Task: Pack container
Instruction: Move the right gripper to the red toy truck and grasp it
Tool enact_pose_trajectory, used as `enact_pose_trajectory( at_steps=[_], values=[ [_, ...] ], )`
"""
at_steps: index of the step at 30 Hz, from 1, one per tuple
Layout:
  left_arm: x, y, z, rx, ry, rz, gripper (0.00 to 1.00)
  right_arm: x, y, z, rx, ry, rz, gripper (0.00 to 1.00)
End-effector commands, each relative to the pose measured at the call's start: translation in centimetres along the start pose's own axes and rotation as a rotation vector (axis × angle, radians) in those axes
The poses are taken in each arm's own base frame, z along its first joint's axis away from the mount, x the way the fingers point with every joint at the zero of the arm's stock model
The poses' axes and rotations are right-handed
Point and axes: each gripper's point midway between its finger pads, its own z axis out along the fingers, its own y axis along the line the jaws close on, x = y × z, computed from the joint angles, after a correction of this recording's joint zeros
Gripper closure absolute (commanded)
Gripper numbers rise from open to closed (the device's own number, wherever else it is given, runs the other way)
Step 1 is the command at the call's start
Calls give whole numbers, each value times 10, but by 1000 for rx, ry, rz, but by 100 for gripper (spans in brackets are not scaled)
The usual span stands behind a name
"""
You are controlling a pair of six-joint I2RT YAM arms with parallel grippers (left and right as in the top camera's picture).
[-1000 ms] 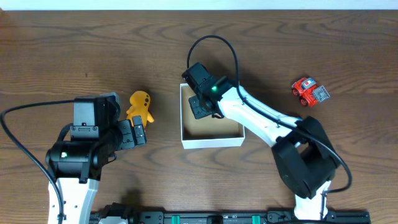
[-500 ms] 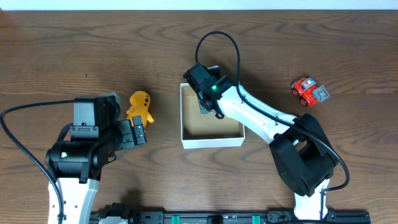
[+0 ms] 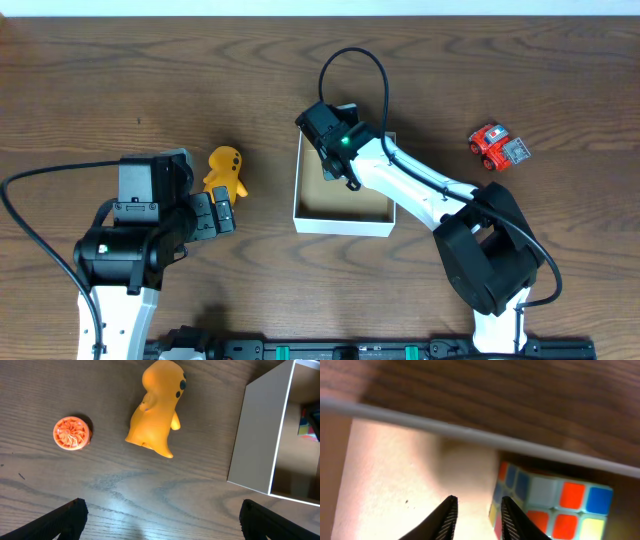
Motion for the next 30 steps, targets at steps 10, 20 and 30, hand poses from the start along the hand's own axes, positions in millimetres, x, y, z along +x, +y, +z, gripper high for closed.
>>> enact_pose_trajectory(
  at_steps=[10, 20, 30],
  values=[
    [-6, 3, -5, -17, -21, 6, 2, -66, -60, -149, -137, -229, 11, 35],
    [-6, 3, -5, -17, -21, 6, 2, -69, -256, -163, -71, -205, -12, 1],
    [-6, 3, -5, -17, -21, 6, 2, -44, -331, -100, -9, -44, -220, 1]
  ],
)
